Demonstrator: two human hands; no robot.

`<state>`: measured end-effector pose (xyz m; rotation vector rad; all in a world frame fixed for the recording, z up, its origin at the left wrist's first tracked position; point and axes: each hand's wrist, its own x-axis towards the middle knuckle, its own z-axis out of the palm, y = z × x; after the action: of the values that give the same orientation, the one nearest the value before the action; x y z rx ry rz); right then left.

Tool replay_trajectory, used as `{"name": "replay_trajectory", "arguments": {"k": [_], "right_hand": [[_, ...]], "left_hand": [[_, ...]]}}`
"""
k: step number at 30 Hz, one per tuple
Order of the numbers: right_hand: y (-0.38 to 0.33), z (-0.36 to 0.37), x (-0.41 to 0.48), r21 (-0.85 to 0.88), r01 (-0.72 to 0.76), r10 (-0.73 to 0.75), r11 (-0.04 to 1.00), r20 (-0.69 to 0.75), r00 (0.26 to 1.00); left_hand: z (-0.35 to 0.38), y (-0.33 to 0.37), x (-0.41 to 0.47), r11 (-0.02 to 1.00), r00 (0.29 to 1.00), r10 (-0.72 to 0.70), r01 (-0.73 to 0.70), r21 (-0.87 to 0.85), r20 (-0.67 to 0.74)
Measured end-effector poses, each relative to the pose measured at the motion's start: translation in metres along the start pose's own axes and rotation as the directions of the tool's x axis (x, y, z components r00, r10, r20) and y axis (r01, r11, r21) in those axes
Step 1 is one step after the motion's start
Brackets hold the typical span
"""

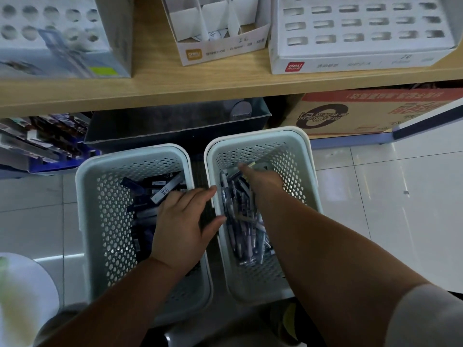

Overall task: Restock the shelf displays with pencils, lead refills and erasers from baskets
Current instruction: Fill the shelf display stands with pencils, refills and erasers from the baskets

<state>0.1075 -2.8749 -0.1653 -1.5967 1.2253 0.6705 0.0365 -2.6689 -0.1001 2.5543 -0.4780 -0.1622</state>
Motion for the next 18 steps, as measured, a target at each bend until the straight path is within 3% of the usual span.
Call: {"name": "replay_trajectory", "arguments": {"k": [5, 18], "right_hand": [[-0.005, 0.005, 0.002, -0.135, -0.011, 0.009, 0.991, -0.016, 1.0], [0.004, 0.003, 0.009, 0.072, -0.047, 0.049, 0.996, -0.029, 0.998]], "left_hand": [[0.001, -0.001, 0.0, 1.0, 1.0, 0.001, -0.001, -0.024, -0.005], [0.003, -0.001, -0.002, 0.998, 1.0, -0.007, 0.005, -0.066, -0.025]]}}
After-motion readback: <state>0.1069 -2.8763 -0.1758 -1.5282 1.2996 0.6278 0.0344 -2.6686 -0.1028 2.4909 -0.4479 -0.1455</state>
